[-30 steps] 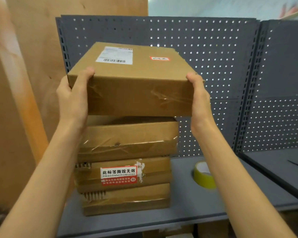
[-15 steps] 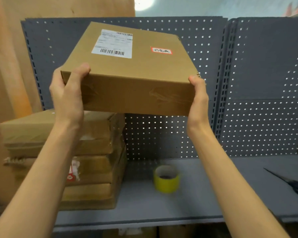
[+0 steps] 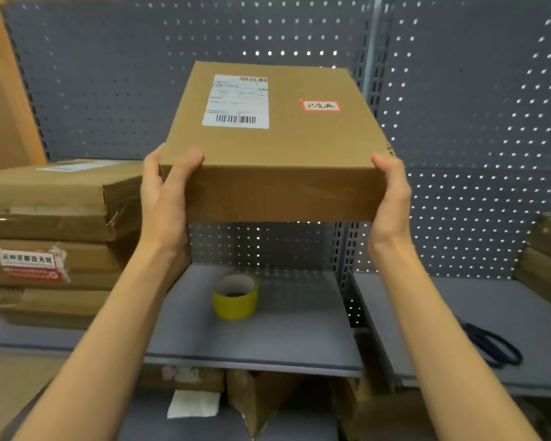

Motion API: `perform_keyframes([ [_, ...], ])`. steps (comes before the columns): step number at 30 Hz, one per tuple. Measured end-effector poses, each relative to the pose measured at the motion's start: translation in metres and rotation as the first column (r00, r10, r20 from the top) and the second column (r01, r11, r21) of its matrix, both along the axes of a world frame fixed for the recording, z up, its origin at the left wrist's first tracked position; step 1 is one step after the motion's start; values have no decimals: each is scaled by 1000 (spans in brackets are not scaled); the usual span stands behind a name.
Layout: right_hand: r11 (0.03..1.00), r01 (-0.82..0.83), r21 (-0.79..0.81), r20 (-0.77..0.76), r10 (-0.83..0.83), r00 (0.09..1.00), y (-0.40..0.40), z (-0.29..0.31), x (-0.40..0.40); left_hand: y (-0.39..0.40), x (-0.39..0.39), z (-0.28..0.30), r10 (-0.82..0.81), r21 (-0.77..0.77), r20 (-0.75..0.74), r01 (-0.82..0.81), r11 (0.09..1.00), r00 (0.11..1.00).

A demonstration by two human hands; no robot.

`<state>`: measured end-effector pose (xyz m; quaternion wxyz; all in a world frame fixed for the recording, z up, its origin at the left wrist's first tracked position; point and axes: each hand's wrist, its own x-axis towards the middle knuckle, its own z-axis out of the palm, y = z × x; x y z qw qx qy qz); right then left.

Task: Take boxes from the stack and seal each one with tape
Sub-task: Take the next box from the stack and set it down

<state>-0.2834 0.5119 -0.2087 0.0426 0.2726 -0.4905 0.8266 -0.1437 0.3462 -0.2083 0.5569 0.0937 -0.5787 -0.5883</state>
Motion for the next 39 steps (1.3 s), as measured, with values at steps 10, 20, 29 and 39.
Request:
perform_keyframes([
  [10,984,164,67,77,-169,983,70,-40,-17,43,-46,-42,-155,68,86,149,986,984],
  [20,960,165,224,171,-206,964,116,-100,-27,77,-70,-108,-216,177,220,179,968,951],
  [29,945,0,327,241,-84,967,132,-151,-50,96,-80,-169,-157,272,319,68,960,935],
  [39,921,-155,358,375,10,927,140,-181,-66,113,-82,-188,-56,261,381,-49,964,923],
])
